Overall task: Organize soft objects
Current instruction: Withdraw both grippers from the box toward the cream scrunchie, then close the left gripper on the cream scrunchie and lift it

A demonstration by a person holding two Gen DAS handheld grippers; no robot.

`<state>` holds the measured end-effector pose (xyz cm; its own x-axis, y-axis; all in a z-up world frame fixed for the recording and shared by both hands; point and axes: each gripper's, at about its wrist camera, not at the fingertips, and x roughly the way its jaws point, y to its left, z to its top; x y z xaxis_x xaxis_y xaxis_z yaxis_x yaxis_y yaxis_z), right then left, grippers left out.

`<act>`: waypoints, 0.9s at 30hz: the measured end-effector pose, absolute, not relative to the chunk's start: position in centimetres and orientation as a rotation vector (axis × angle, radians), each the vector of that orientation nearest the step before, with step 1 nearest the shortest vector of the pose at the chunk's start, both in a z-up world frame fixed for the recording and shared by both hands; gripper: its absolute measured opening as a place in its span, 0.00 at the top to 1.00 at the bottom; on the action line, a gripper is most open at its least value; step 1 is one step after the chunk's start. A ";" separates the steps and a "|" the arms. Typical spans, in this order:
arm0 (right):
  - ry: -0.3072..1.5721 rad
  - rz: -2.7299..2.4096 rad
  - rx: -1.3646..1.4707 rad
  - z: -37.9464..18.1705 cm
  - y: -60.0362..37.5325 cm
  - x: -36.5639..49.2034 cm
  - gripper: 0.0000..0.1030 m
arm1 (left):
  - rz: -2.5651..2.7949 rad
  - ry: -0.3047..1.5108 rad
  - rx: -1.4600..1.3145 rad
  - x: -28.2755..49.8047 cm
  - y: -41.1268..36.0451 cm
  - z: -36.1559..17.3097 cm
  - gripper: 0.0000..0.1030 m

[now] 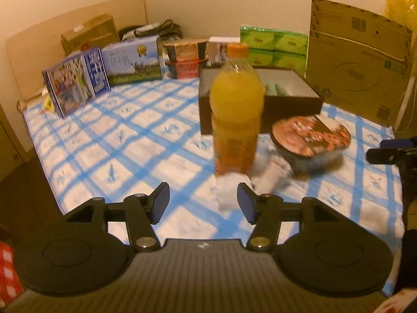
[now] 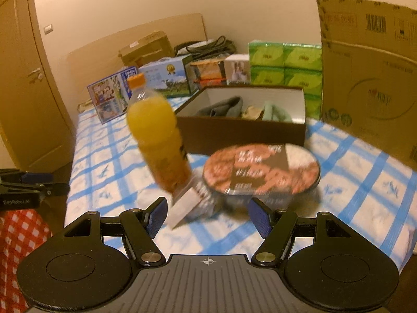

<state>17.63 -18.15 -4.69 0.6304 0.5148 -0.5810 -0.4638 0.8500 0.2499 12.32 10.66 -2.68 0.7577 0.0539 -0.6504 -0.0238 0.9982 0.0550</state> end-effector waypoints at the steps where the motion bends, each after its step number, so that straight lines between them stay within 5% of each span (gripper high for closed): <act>1: 0.695 0.561 0.073 -5.1 -18.0 17.2 0.33 | 0.049 0.719 0.034 11.9 10.4 -3.1 0.47; 27: 0.870 0.558 0.041 -12.9 -15.7 12.8 0.33 | 0.039 0.936 -0.022 9.2 5.9 -12.9 0.47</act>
